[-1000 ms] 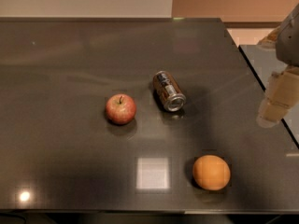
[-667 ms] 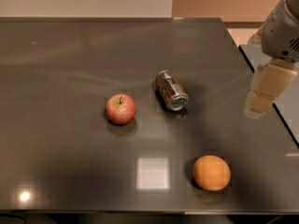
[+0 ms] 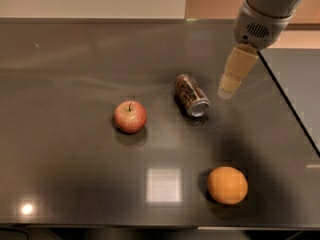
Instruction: Place orange can upright
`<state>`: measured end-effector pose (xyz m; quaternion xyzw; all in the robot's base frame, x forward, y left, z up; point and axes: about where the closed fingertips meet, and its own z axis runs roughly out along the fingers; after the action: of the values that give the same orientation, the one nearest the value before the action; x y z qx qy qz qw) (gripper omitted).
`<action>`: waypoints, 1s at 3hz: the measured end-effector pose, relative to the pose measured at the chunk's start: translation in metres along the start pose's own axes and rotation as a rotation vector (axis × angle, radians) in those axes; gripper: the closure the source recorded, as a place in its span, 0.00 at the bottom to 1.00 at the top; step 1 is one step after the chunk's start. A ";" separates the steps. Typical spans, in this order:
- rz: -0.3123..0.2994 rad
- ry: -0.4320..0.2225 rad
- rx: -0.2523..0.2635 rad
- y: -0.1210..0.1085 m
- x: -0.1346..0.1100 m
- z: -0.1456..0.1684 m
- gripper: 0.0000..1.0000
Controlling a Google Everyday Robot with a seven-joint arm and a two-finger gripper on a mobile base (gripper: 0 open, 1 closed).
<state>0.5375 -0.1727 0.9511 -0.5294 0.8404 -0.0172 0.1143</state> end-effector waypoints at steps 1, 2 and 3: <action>0.126 0.016 -0.030 -0.014 -0.032 0.030 0.00; 0.270 0.025 -0.043 -0.019 -0.050 0.045 0.00; 0.402 0.028 -0.069 -0.016 -0.066 0.056 0.00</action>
Offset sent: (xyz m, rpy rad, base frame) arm 0.0529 0.0551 -0.0459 0.0702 0.1543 -0.4680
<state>0.5903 -0.1157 0.9101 -0.3545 0.9308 0.0273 0.0855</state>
